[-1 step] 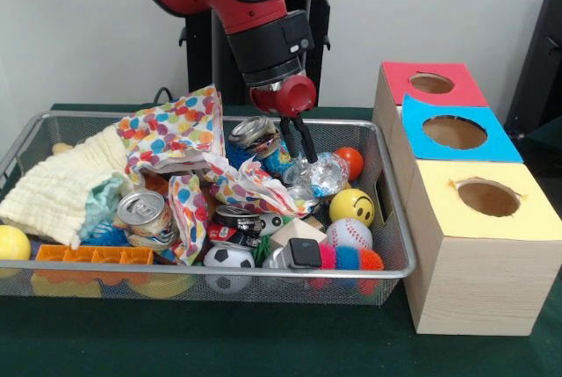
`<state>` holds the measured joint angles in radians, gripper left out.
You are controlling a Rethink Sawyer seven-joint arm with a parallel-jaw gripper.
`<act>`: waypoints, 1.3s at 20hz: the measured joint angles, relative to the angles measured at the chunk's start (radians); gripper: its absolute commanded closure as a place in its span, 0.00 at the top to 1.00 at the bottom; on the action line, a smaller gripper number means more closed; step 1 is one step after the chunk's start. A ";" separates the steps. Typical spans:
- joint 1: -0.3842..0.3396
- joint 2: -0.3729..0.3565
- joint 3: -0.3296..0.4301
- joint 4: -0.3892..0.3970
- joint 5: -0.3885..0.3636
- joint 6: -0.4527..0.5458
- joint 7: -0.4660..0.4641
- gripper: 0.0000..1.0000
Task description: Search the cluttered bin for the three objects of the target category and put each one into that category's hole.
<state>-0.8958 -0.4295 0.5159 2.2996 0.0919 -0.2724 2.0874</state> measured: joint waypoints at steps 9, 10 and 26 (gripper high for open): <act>-0.021 0.007 0.000 0.000 0.000 0.000 0.000 1.00; -0.021 0.012 0.000 0.000 0.000 0.000 0.000 1.00; -0.021 0.046 0.015 0.000 0.000 0.000 0.000 1.00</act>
<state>-0.9168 -0.3832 0.5306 2.2994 0.0921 -0.2727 2.0874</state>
